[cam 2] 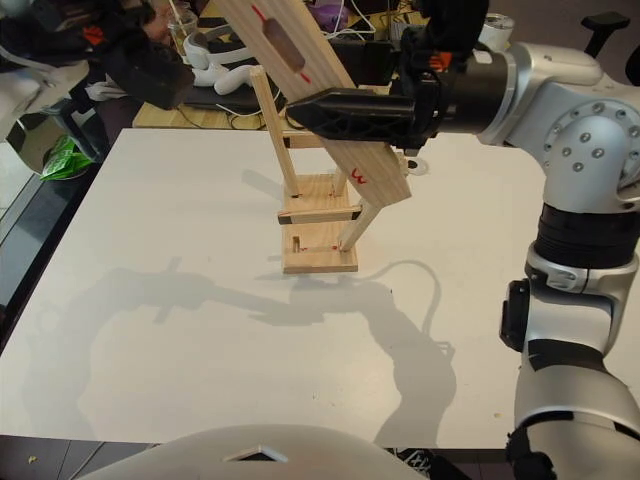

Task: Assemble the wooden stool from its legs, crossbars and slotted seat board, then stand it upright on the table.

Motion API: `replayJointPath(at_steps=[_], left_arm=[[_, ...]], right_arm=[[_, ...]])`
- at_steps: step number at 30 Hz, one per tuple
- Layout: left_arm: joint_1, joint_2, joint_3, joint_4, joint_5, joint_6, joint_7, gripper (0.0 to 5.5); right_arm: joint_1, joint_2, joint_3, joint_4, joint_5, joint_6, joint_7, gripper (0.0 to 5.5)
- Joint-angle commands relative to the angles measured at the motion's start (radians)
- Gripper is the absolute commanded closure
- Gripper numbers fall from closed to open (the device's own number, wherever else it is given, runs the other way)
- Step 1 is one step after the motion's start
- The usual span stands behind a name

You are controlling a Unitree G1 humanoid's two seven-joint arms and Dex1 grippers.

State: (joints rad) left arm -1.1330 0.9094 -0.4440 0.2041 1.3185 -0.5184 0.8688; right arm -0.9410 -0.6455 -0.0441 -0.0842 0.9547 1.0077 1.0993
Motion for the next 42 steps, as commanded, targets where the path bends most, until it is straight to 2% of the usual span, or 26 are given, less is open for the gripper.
replayJointPath(at_steps=[1, 12, 21, 22, 25, 27, 30, 31, 32, 34, 36, 37, 39, 42], left_arm=[[-0.008, -0.008, 0.006, -0.039, 0.01, -0.023, -0.023, 4.48], [-0.036, 0.026, -0.031, -0.008, 0.072, -0.13, -0.118, 4.48], [-0.08, 0.032, -0.019, 0.057, 0.075, -0.163, -0.123, 4.48], [-0.085, 0.028, -0.003, 0.087, 0.031, -0.173, -0.152, 4.19], [-0.101, -0.04, 0.086, 0.263, -0.318, -0.199, -0.397, 3.69], [-0.095, -0.103, 0.145, 0.373, -0.632, -0.144, -0.693, 3.57], [-0.026, -0.157, 0.19, 0.376, -1.011, -0.026, -1.086, 3.57], [0.005, -0.19, 0.236, 0.342, -1.172, 0.141, -1.24, 3.57], [0.033, -0.221, 0.293, 0.282, -1.363, 0.398, -1.386, 3.57], [0.043, -0.267, 0.423, 0.174, -1.726, 0.897, -1.501, 3.57], [-0.005, -0.326, 0.606, 0.161, -2.08, 1.314, -1.4, 3.57], [-0.012, -0.35, 0.686, 0.17, -2.211, 1.428, -1.322, 3.57], [0.017, -0.385, 0.787, 0.162, -2.407, 1.476, -1.154, 3.57], [0.184, -0.497, 0.826, -0.012, -2.696, 1.314, -0.813, 3.57]], right_arm=[[-0.004, 0.0, 0.024, -0.004, -0.02, 0.02, -0.013, 2.51], [-0.003, -0.004, 0.04, -0.008, -0.063, 0.042, -0.059, 4.23], [0.001, 0.002, 0.026, -0.017, -0.05, 0.056, -0.08, 4.32], [-0.001, 0.003, 0.025, -0.012, -0.055, 0.051, -0.084, 4.32], [-0.008, 0.01, 0.014, 0.007, -0.071, 0.034, -0.11, 4.41], [-0.011, 0.014, 0.008, 0.016, -0.075, 0.03, -0.122, 4.48], [-0.011, 0.013, 0.002, 0.02, -0.078, 0.026, -0.128, 4.5], [-0.013, 0.015, -0.002, 0.025, -0.081, 0.018, -0.132, 4.5], [-0.017, 0.019, -0.008, 0.033, -0.086, 0.007, -0.138, 4.5], [-0.025, 0.027, -0.018, 0.047, -0.098, -0.018, -0.15, 4.5], [-0.03, 0.039, -0.034, 0.055, -0.109, -0.05, -0.171, 4.5], [-0.029, 0.056, -0.052, 0.053, -0.108, -0.068, -0.193, 4.5], [-0.02, 0.098, -0.099, 0.036, -0.086, -0.092, -0.253, 4.5], [0.041, 0.251, -0.197, -0.097, -0.029, -0.152, -0.496, 4.5]])
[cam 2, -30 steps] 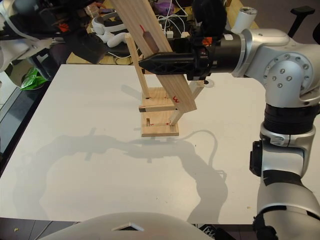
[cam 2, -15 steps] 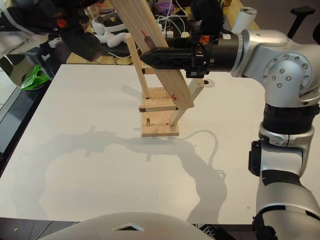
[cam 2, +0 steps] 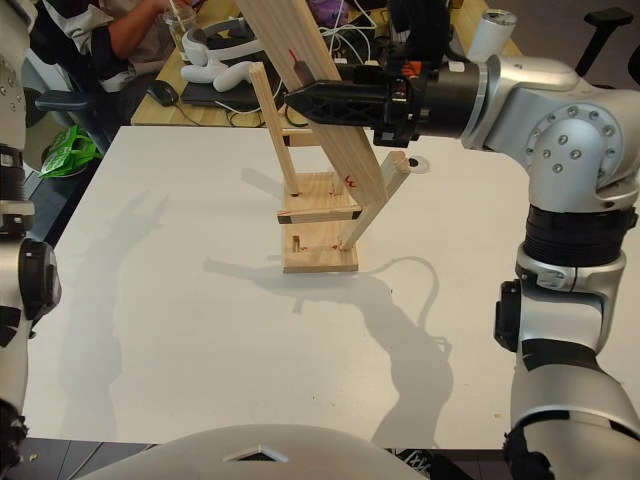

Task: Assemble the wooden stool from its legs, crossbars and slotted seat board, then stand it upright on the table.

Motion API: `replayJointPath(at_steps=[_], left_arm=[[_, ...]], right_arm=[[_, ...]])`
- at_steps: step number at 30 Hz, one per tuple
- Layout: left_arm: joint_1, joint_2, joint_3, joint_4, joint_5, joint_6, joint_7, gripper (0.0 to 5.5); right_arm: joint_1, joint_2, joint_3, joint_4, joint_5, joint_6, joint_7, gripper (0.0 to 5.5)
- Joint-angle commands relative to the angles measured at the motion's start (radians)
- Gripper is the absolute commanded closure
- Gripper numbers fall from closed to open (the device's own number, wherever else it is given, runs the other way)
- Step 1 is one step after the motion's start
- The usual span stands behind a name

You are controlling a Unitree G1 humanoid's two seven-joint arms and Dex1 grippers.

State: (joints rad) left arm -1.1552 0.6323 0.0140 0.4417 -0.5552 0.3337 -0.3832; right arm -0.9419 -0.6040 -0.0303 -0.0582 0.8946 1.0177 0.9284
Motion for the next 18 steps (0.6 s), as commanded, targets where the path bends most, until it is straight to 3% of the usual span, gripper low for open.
replayJointPath(at_steps=[1, 5, 10, 14, 18], left_arm=[[0.266, -0.271, 0.366, -0.322, -0.91, 0.402, 0.546, 3.57], [0.561, -0.345, 0.245, -0.656, -1.134, 0.338, 0.719, 3.57], [0.695, -0.255, 0.265, -0.886, -1.298, 0.365, 0.618, 3.57], [0.718, -0.196, 0.282, -0.931, -1.298, 0.382, 0.458, 3.57], [0.678, -0.107, 0.224, -0.922, -1.247, 0.472, 0.245, 3.57]], right_arm=[[0.073, 0.266, -0.225, -0.187, 0.044, -0.185, -0.407, 4.5], [0.25, 0.434, -0.203, -0.459, 0.137, -0.22, -0.629, 4.5], [0.431, 0.512, -0.176, -0.626, 0.387, -0.218, -0.846, 4.5], [0.52, 0.48, -0.141, -0.655, 0.617, -0.238, -0.944, 4.5], [0.592, 0.368, -0.082, -0.658, 0.762, -0.21, -0.9, 4.5]])
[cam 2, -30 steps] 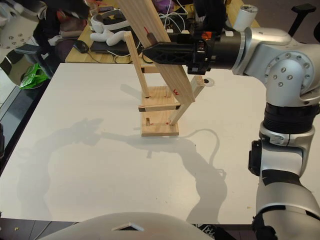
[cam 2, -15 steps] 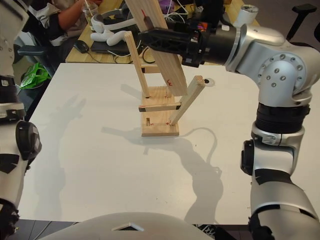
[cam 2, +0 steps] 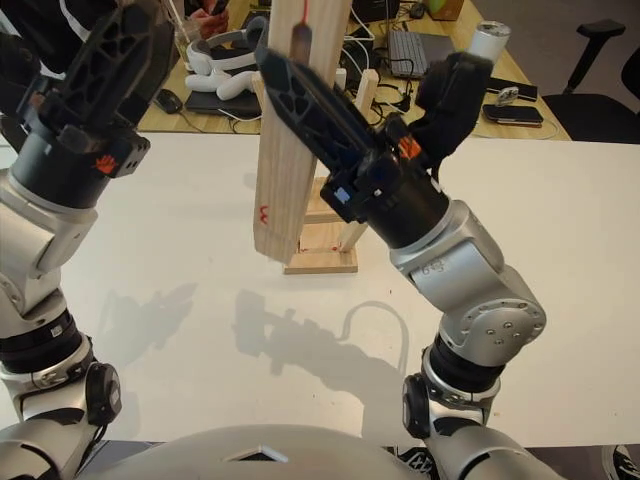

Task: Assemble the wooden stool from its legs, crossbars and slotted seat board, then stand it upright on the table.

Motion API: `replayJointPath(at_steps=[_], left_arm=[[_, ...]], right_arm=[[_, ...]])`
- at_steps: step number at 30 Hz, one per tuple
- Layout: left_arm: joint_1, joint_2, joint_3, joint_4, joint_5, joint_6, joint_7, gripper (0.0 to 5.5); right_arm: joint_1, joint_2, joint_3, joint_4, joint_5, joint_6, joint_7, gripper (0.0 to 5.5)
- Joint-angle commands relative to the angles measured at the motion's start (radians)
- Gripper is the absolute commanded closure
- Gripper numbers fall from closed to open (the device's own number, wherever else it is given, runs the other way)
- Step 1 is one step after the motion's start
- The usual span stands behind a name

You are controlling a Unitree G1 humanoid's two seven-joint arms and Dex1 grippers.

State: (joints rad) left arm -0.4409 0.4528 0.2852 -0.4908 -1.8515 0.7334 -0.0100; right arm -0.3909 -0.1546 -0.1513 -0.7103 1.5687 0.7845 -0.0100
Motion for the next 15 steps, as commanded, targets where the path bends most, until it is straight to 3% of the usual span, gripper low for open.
replayJointPath(at_steps=[1, 7, 15], left_arm=[[-0.052, 0.094, -0.057, 0.026, 0.062, 0.091, -0.169, 3.57], [-0.142, 0.188, -0.074, 0.083, 0.111, 0.154, -0.369, 3.57], [-0.171, 0.188, -0.111, 0.075, 0.098, 0.156, -0.373, 3.57]], right_arm=[[0.051, -0.116, 0.048, -0.002, 0.106, 0.035, 0.065, 4.5], [0.059, -0.331, 0.029, 0.065, 0.111, 0.09, 0.259, 4.5], [0.041, -0.439, 0.059, 0.092, 0.06, 0.089, 0.386, 4.5]])
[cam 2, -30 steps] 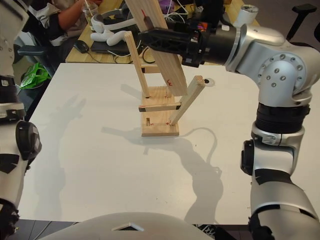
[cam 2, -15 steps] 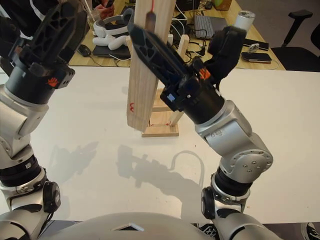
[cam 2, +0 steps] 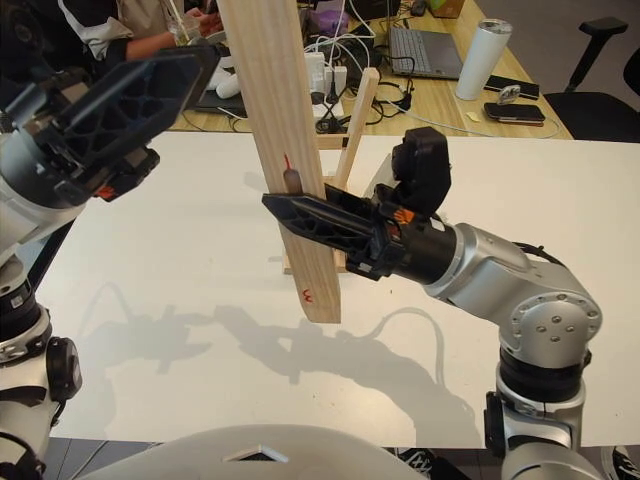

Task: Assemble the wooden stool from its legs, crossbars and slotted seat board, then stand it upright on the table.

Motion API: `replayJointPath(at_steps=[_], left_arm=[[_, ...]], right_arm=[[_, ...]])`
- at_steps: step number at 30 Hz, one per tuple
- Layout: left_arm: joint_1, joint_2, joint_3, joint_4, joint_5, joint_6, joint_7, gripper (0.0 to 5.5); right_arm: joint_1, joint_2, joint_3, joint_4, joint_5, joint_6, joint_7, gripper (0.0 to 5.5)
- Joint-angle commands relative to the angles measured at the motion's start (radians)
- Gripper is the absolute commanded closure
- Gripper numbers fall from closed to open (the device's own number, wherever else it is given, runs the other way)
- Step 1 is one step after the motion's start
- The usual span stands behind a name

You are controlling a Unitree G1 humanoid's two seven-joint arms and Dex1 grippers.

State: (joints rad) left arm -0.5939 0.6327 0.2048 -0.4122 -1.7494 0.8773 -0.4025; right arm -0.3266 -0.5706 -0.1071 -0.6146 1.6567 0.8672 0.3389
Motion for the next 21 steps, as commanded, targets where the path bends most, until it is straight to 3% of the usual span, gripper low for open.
replayJointPath(at_steps=[1, 10, 21], left_arm=[[-0.021, 0.005, -0.042, 0.001, -0.007, 0.015, 0.03, 3.57], [-0.069, 0.005, -0.097, 0.06, 0.064, 0.031, 0.044, 3.57], [-0.049, 0.062, -0.136, 0.003, 0.113, 0.136, -0.116, 3.57]], right_arm=[[-0.026, -0.026, 0.021, -0.007, -0.037, 0.004, 0.046, 4.5], [-0.029, -0.05, 0.075, -0.038, -0.117, -0.006, 0.124, 4.5], [-0.06, -0.13, 0.087, 0.014, -0.2, 0.027, 0.265, 4.5]])
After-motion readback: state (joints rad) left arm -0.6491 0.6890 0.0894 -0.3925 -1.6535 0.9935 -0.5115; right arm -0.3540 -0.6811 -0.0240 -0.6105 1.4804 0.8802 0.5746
